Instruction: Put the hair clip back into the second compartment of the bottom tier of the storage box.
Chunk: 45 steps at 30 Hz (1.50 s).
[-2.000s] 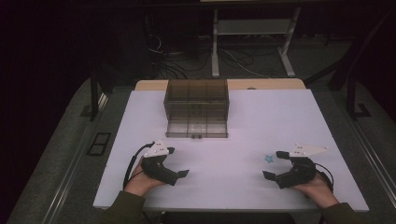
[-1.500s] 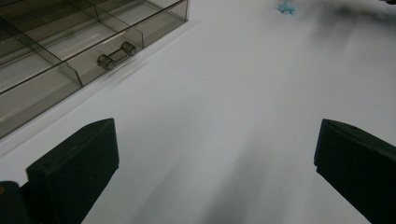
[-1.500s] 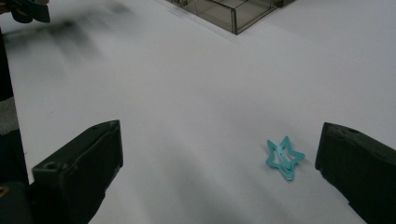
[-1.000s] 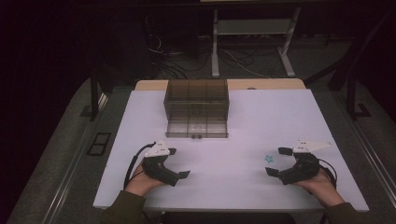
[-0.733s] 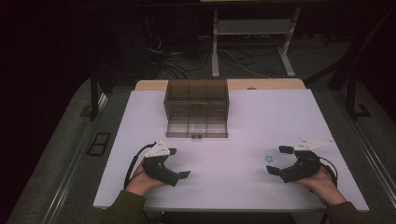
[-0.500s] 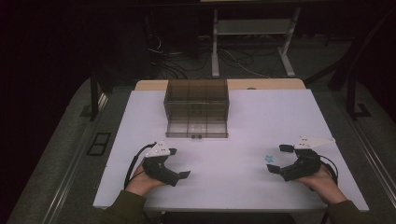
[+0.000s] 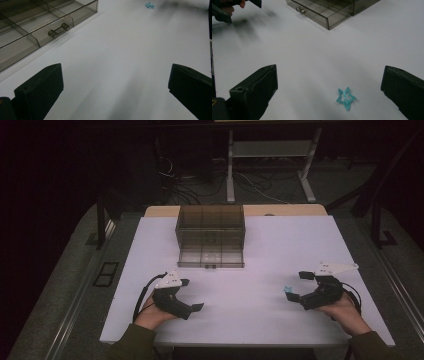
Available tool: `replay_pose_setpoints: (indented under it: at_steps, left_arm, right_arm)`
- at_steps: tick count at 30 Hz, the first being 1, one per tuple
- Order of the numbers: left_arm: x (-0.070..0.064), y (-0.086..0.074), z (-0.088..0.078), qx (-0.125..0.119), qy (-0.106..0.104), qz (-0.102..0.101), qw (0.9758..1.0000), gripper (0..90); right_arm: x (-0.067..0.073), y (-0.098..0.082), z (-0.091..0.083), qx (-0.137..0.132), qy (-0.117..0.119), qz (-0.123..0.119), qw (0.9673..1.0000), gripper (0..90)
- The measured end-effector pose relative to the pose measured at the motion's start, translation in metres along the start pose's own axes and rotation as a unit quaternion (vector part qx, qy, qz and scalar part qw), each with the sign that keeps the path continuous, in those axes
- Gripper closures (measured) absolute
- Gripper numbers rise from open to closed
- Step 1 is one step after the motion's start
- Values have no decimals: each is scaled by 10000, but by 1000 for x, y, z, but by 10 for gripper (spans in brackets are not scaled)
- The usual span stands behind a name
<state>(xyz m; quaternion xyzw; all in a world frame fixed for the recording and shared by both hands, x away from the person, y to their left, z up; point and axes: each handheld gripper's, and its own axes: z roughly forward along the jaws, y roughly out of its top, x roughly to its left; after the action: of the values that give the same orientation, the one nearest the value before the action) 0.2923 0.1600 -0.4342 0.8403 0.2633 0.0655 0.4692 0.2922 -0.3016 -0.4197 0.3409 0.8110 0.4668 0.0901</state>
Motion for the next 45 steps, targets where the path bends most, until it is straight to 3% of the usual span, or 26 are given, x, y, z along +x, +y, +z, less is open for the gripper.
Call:
replay_pose_setpoints:
  at_steps: [23,31,40,45]
  left_arm:
    - [0,-1,0,-1,-19,-31,10000,0]
    - [1,-1,0,-9,-41,-58,10000,0]
    - [1,-1,0,-28,-53,-58,10000,0]
    - [1,-1,-1,-32,-65,-19,10000,0]
  right_arm:
    - [-12,6,0,-44,-32,157,9999,3]
    - [-19,10,2,78,-77,218,9997,3]
    - [-24,13,3,152,12,149,9998,44]
    - [-27,12,2,138,-78,157,9998,44]
